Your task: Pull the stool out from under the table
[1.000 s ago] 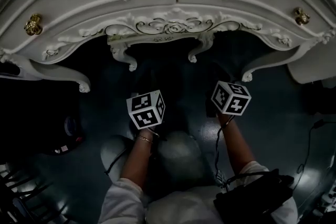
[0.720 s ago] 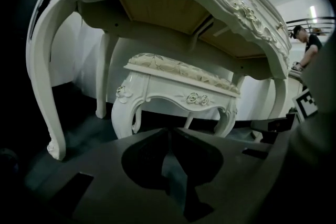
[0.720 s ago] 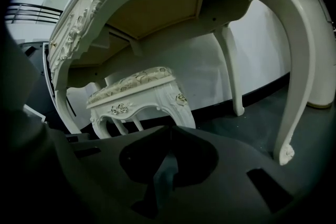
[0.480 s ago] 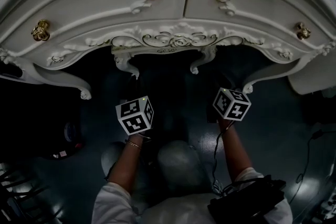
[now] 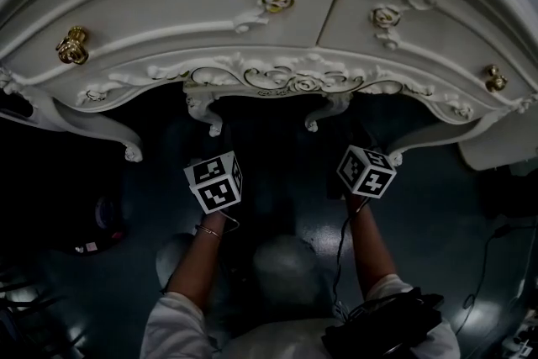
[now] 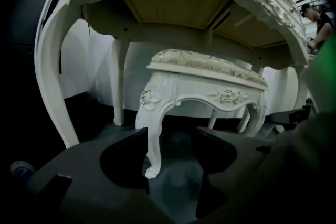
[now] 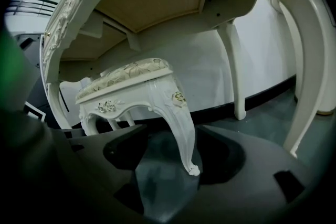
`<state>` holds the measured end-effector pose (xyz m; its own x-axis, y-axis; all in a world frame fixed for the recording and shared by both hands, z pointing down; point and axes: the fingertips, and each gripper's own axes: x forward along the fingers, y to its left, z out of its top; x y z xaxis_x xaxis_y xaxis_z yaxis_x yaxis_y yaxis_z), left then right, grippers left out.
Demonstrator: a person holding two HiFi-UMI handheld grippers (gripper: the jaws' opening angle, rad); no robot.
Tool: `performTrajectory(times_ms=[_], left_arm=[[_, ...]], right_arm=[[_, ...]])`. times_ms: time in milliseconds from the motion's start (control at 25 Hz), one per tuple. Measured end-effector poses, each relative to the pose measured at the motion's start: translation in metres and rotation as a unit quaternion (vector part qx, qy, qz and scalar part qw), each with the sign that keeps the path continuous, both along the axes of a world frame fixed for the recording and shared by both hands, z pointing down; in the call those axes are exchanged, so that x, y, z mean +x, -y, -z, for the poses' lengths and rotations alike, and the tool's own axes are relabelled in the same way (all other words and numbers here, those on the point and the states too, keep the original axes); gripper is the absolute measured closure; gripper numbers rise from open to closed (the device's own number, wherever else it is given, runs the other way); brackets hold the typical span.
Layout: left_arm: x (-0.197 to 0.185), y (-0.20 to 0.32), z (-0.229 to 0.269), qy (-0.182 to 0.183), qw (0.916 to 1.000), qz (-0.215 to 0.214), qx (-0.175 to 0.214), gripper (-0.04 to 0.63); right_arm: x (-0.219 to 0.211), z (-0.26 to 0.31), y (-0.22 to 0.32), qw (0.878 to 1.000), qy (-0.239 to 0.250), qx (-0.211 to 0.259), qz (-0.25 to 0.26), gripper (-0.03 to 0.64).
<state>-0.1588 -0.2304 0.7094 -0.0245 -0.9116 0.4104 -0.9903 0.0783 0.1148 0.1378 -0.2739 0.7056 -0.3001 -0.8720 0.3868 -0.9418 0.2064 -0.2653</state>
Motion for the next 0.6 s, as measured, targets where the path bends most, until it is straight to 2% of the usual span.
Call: performTrajectory(times_ms=[160,360,600], left_arm=[[-0.010,0.003,-0.006,0.024,0.9996,0.016,-0.003,0.314],[-0.021,0.009,-0.014,0.025,0.9992,0.025,-0.019,0.302],[-0.032,0.025,-0.020,0.027,0.9988,-0.005,-0.040,0.302]], right_arm=[[0.000,-0.001,0.013,1.000,-0.012,0.000,-0.003,0.325],[0.000,0.000,0.030,0.999,-0.043,0.000,0.007,0.316],[-0.002,-0.007,0.041,0.996,-0.082,-0.010,0.025,0.314]])
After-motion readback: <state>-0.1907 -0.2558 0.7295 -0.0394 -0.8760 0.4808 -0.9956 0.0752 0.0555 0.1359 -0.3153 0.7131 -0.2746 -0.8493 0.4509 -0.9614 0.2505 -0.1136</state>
